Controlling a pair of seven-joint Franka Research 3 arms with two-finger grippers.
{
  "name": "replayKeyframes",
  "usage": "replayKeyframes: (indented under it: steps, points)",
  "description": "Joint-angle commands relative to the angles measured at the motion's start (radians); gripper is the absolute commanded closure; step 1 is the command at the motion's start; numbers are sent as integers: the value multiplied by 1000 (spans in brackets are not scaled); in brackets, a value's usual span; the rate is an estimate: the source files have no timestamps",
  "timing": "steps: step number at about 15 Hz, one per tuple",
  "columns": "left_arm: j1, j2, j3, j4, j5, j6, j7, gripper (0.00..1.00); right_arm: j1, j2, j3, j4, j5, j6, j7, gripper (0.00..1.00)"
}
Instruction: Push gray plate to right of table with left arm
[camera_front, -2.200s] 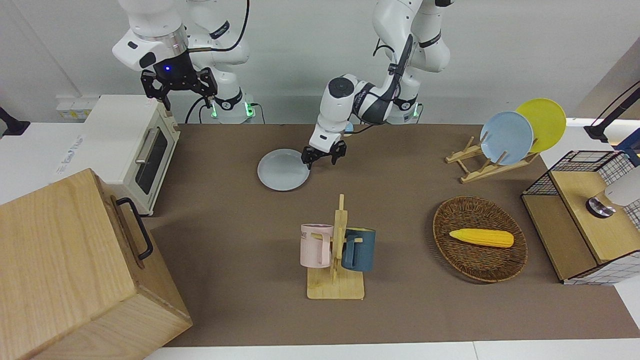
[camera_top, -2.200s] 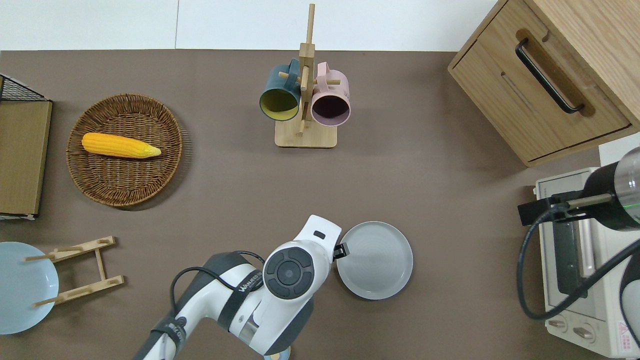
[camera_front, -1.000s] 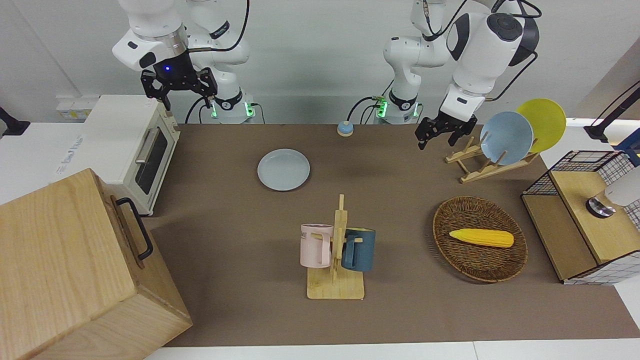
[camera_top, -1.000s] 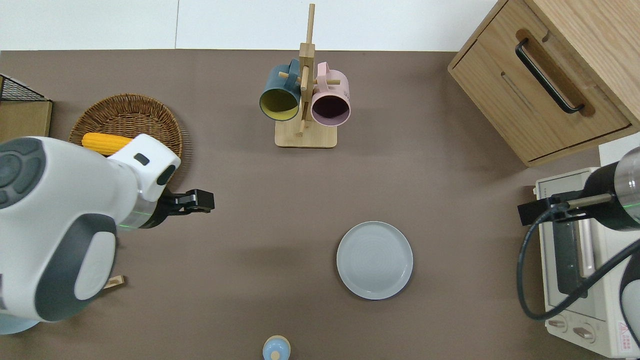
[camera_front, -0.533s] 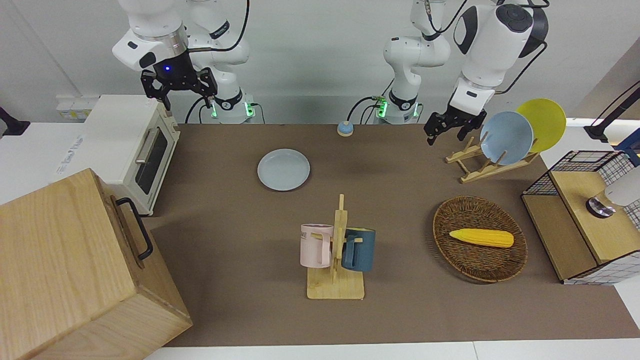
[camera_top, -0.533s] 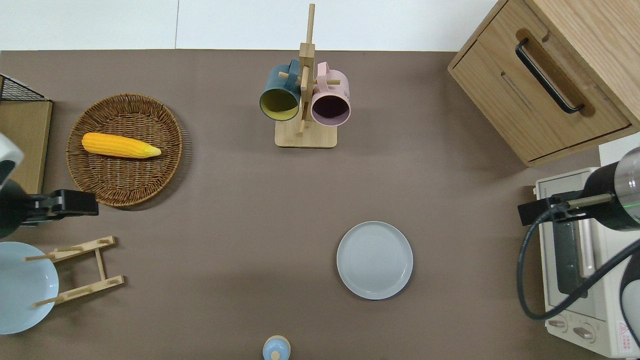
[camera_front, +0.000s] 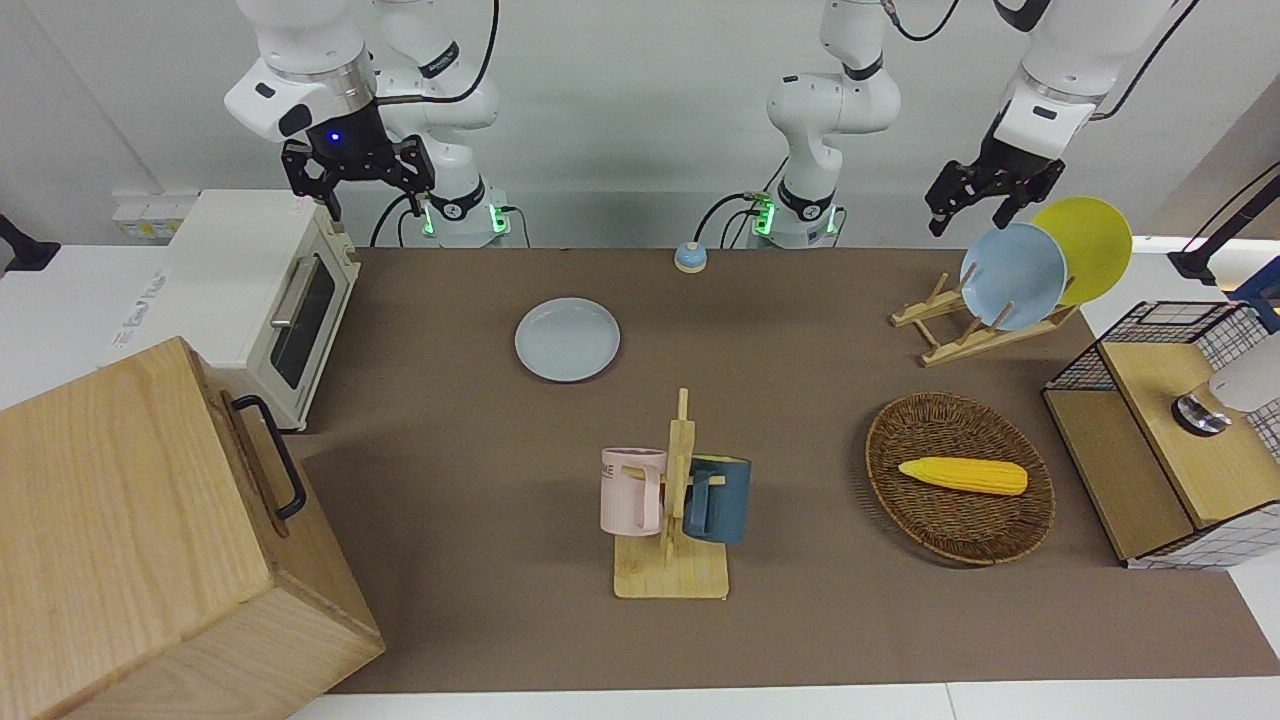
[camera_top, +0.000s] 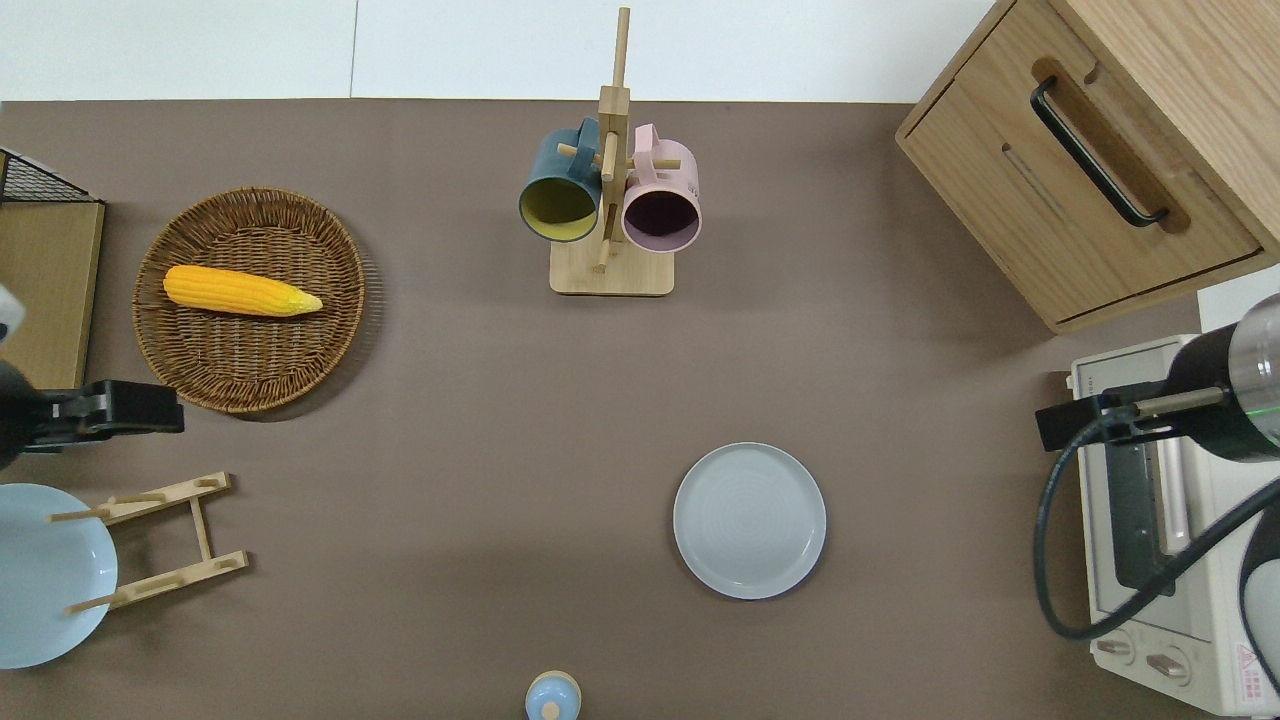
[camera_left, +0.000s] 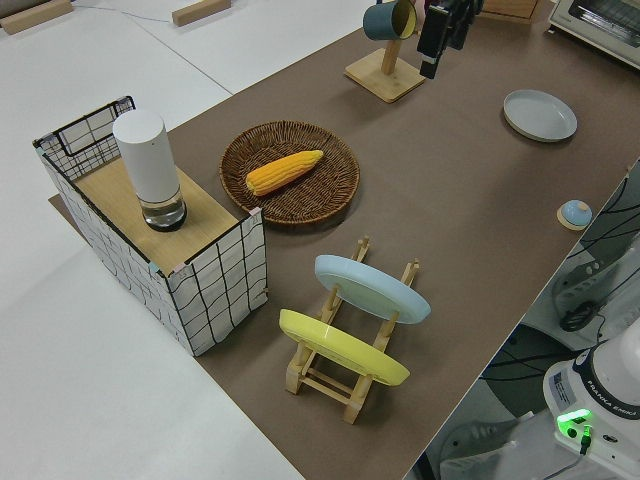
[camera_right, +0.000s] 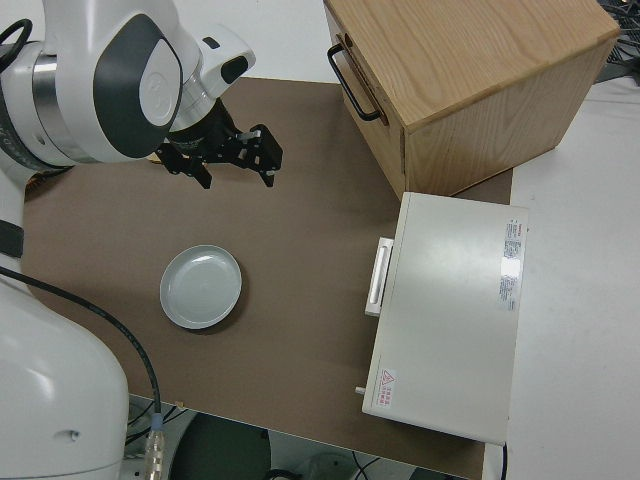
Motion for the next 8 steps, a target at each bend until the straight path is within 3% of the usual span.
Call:
replayKeyframes:
  steps: [1, 8]
  points:
    - [-2, 5, -14, 14, 15, -21, 2, 5, -8, -10, 5, -4, -1, -12, -8, 5]
    - [0, 5, -19, 14, 13, -12, -1, 5, -8, -10, 5, -4, 1, -12, -8, 5]
